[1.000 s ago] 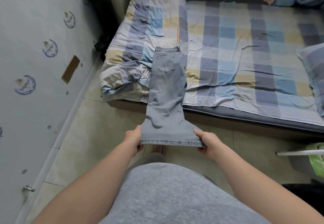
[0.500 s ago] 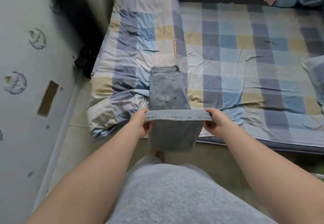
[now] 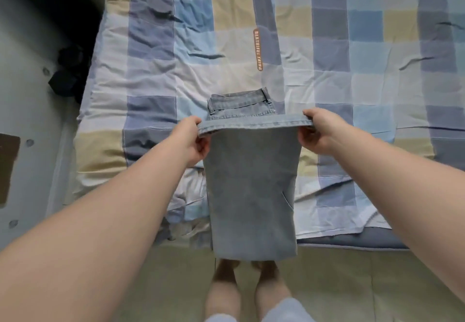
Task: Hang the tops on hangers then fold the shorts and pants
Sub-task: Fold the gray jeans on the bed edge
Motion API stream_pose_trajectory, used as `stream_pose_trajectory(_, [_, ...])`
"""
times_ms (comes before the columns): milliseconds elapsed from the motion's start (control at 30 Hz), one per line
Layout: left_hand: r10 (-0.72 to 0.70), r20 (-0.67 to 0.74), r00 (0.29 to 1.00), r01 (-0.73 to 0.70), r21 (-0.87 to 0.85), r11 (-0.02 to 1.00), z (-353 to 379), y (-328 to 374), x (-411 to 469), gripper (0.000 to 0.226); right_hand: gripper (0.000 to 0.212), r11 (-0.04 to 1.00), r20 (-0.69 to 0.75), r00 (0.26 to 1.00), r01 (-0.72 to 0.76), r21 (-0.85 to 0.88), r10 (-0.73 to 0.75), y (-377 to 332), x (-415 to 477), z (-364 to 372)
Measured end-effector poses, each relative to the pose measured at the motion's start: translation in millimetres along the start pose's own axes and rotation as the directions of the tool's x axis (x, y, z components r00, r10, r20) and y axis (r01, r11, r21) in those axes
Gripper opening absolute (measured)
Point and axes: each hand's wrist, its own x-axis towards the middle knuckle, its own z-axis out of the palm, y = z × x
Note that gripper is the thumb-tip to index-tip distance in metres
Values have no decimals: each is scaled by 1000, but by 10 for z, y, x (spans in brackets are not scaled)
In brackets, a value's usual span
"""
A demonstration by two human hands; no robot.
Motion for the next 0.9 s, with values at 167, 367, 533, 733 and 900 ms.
stream_pose_trajectory(167, [35, 4, 999, -35, -28, 999, 228, 288, 832, 18, 11, 999, 18, 999, 44, -2, -44, -186, 850, 497])
stream_pose_trajectory(367, [90, 120, 989, -69, -166, 984, 320, 101, 1277, 58, 62, 997, 255, 967, -5, 76, -15, 63, 1383, 577])
stream_pose_trajectory(533, [64, 170, 983, -45, -111, 993, 305, -274, 1131, 60, 68, 990, 327, 945, -59, 128, 14, 332, 1307, 443])
stream_pose_trajectory(733, [-39, 119, 992, 39, 4, 999, 130, -1184, 799, 49, 60, 983, 301, 943, -168, 69, 140, 960, 1083, -35])
stream_pose_trajectory(900, [-200, 35, 979, 196, 92, 976, -175, -2180, 670, 42, 57, 956, 208, 936, -292, 6, 285, 1814, 983, -614])
